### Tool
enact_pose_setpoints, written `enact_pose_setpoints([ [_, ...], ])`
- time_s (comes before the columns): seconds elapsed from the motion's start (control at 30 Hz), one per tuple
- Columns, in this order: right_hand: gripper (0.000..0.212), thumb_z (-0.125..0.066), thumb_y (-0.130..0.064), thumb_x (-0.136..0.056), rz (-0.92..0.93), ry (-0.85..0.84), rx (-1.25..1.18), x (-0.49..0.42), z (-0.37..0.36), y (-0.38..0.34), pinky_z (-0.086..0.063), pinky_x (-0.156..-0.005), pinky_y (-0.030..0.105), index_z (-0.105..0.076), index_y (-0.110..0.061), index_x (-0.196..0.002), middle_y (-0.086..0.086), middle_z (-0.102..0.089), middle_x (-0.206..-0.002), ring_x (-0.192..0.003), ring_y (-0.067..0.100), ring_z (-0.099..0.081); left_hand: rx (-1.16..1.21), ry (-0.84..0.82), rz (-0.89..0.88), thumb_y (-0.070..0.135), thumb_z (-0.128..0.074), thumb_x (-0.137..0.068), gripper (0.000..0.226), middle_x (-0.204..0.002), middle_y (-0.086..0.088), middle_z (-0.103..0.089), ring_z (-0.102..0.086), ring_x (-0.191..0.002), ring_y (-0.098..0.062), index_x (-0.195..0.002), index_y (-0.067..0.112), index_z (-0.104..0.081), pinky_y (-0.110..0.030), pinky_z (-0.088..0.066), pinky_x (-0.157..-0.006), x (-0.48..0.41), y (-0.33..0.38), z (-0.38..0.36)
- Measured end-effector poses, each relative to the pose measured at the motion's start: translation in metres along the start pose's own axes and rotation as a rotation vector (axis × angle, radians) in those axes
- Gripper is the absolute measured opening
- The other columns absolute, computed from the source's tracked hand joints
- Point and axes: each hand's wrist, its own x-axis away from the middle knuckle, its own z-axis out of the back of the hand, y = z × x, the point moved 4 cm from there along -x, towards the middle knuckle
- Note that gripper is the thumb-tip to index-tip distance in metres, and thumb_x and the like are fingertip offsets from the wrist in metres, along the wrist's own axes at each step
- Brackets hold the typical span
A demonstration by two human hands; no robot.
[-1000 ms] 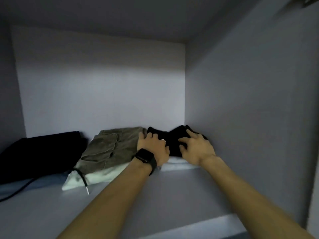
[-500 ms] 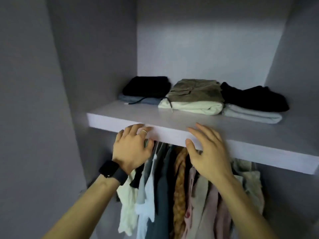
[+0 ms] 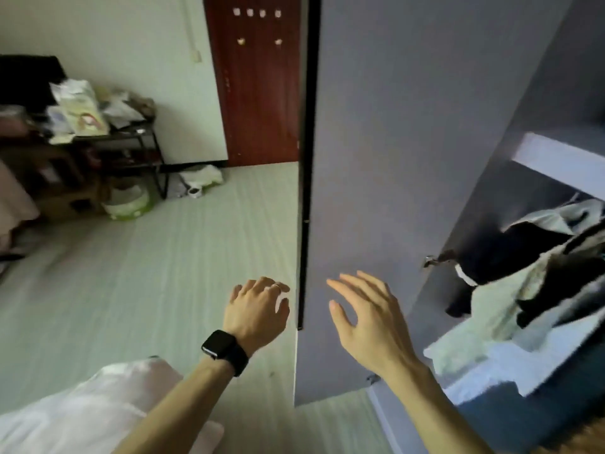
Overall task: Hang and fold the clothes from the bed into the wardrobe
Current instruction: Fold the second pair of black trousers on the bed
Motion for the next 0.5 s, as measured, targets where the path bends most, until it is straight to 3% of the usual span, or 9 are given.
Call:
enact_pose_setpoints([
  [0.2,0.033,-0.061,-0.028,-0.088,0.214,-0.188,-0.119,-0.055,-0.129,-0.104,-0.051,-0.100,0.044,-0.073,-0.022,-0.118,-0.003,-0.070,-0.122,-0.121,0.028,-0.060,-0.036,-0.032,0.356,0.042,-0.044,-0.097,0.037,-0.134,0.010,-0.059,-0.051,-0.126,-0.017,-0.131,0.038,-0.059,-0.036,-0.038,-0.104,0.021,-0.180,0.008],
  [0.37,0.032,-0.070,-0.027,-0.086,0.244,-0.302,-0.122,-0.109,-0.210,-0.147,-0.053,-0.095,0.045,-0.074,-0.024,-0.117,-0.002,-0.070,-0.121,-0.121,0.029,-0.059,-0.074,-0.075,0.500,0.042,-0.042,-0.098,0.039,-0.133,0.009,-0.060,-0.048,-0.128,-0.019,-0.134,0.038,-0.055,-0.036,-0.038,-0.103,0.004,-0.284,0.018],
  [0.5,0.033,-0.068,-0.031,-0.090,0.253,-0.386,-0.109,-0.159,-0.267,-0.180,-0.047,-0.099,0.041,-0.071,-0.027,-0.123,-0.005,-0.066,-0.128,-0.129,0.026,-0.052,-0.085,-0.065,0.569,0.042,-0.043,-0.098,0.039,-0.132,0.008,-0.060,-0.048,-0.128,-0.020,-0.134,0.037,-0.055,-0.037,-0.038,-0.103,-0.016,-0.355,0.033],
])
